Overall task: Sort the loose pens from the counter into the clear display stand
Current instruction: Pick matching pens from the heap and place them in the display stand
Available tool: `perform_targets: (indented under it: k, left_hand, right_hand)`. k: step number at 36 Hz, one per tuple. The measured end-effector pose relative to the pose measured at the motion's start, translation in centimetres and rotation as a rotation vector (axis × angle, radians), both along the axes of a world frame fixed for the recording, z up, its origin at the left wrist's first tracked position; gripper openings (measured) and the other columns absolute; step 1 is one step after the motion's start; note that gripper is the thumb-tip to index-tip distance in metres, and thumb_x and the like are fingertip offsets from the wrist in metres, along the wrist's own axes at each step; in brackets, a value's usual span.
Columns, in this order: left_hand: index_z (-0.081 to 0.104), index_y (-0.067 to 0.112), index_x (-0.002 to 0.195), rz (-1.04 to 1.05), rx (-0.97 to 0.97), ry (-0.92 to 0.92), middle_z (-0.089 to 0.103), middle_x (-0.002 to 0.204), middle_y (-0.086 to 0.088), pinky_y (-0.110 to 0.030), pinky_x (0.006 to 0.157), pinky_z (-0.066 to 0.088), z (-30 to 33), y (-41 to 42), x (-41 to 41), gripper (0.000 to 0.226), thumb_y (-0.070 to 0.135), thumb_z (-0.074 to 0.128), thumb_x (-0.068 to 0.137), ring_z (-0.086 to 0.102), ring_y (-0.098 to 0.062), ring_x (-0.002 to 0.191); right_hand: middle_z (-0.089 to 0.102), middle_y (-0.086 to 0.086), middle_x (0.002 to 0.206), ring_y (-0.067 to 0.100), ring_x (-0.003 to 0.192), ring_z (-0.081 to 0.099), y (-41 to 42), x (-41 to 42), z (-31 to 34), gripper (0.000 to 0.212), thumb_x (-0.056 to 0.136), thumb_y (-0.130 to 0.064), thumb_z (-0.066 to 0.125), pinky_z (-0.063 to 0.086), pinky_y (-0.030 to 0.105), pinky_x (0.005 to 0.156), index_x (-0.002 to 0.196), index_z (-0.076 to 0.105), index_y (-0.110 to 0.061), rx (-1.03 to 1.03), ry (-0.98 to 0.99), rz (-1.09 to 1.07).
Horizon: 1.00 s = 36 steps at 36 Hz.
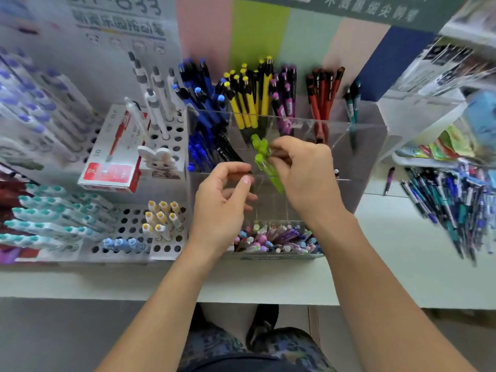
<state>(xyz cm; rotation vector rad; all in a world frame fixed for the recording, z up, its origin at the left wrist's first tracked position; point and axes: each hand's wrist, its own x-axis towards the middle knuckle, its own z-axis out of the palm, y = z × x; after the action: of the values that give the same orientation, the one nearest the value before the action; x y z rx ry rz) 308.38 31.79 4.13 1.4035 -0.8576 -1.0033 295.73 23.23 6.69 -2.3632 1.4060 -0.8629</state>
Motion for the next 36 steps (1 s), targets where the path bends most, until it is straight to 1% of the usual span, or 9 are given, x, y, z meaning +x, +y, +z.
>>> perform_targets:
  k: [3, 8, 11, 14, 19, 24, 26, 31, 36]
  left_hand:
    - [0.066, 0.023, 0.095, 0.052, -0.094, -0.091, 0.069, 0.081, 0.007, -0.026, 0.059, 0.051, 0.1, -0.6, -1.2, 0.011, 0.013, 0.063, 0.098, 0.062, -0.011, 0.066]
    - [0.062, 0.02, 0.082, -0.079, -0.229, -0.106, 0.059, 0.067, 0.006, -0.023, 0.057, 0.044, 1.3, -2.2, -6.8, 0.017, 0.012, 0.063, 0.096, 0.05, -0.008, 0.058]
    - [0.062, 0.02, 0.08, -0.246, -0.206, -0.099, 0.057, 0.065, 0.003, -0.025, 0.055, 0.042, 1.5, -3.6, -12.7, 0.014, 0.018, 0.064, 0.093, 0.048, -0.01, 0.057]
    - [0.062, 0.024, 0.079, -0.405, -0.139, -0.144, 0.059, 0.064, 0.0, -0.031, 0.053, 0.042, 0.5, -5.7, -20.3, 0.011, 0.026, 0.065, 0.089, 0.05, -0.014, 0.057]
    - [0.066, 0.028, 0.094, -0.511, 0.121, -0.322, 0.068, 0.083, 0.005, -0.029, 0.062, 0.047, -5.4, -11.6, -35.4, 0.008, 0.034, 0.069, 0.092, 0.06, -0.011, 0.066]
    - [0.056, 0.015, 0.131, -0.393, 0.411, -0.607, 0.06, 0.126, -0.003, -0.041, 0.097, 0.051, -13.5, -18.9, -47.0, 0.075, 0.068, 0.065, 0.078, 0.06, -0.023, 0.113]
    - [0.052, 0.01, 0.136, -0.326, 0.492, -0.707, 0.053, 0.134, -0.01, -0.044, 0.103, 0.047, -14.9, -21.5, -49.4, 0.085, 0.071, 0.064, 0.078, 0.052, -0.032, 0.124]
    - [0.037, 0.005, 0.147, -0.185, 0.725, -0.823, 0.038, 0.15, -0.014, -0.047, 0.108, 0.037, -15.4, -27.9, -52.5, 0.103, 0.078, 0.062, 0.078, 0.037, -0.036, 0.138]
    - [0.034, 0.005, 0.147, -0.132, 0.889, -0.888, 0.034, 0.149, -0.014, -0.047, 0.109, 0.036, -17.4, -30.6, -54.5, 0.116, 0.082, 0.068, 0.067, 0.034, -0.034, 0.138]
  right_hand:
    - [0.077, 0.008, 0.097, 0.021, 0.087, 0.073, 0.5, -1.2, 0.9, 0.025, 0.088, -0.005, 0.074, 0.061, 0.043, 0.081, 0.113, 0.073, -0.005, -0.025, -0.108, 0.013]
    - [0.075, -0.001, 0.082, 0.01, 0.071, 0.07, 1.4, -7.5, 2.9, 0.005, 0.091, -0.004, 0.072, 0.058, 0.026, 0.068, 0.093, 0.077, -0.003, -0.275, -0.412, -0.054]
    - [0.068, -0.006, 0.07, 0.005, 0.06, 0.064, 0.4, -13.9, 1.5, 0.009, 0.091, -0.008, 0.071, 0.051, 0.021, 0.06, 0.083, 0.075, -0.005, -0.254, -0.543, -0.241]
    - [0.066, -0.006, 0.064, 0.01, 0.057, 0.062, -2.0, -22.1, -1.8, 0.017, 0.093, -0.017, 0.069, 0.05, 0.028, 0.057, 0.077, 0.072, -0.01, -0.121, -0.6, -0.469]
    - [0.067, -0.002, 0.061, 0.016, 0.061, 0.064, -7.5, -37.5, -10.0, 0.023, 0.089, -0.024, 0.066, 0.055, 0.037, 0.067, 0.068, 0.068, -0.017, 0.27, -0.493, -0.744]
    - [0.065, 0.011, 0.062, 0.024, 0.057, 0.057, -11.4, -49.4, -15.8, 0.029, 0.088, -0.023, 0.062, 0.043, 0.037, 0.057, 0.067, 0.067, -0.003, 0.485, -0.284, -0.761]
    - [0.059, 0.015, 0.059, 0.023, 0.051, 0.047, -12.6, -52.4, -16.6, 0.033, 0.089, -0.021, 0.061, 0.039, 0.036, 0.054, 0.063, 0.061, -0.001, 0.511, -0.25, -0.733]
    - [0.057, 0.006, 0.053, 0.02, 0.047, 0.048, -15.7, -57.1, -17.0, 0.034, 0.091, -0.019, 0.06, 0.057, 0.038, 0.063, 0.059, 0.057, -0.007, 0.591, -0.229, -0.632]
    - [0.061, -0.001, 0.059, 0.02, 0.055, 0.056, -18.0, -57.8, -18.0, 0.028, 0.089, -0.022, 0.06, 0.052, 0.033, 0.059, 0.062, 0.059, -0.016, 0.651, -0.171, -0.531]
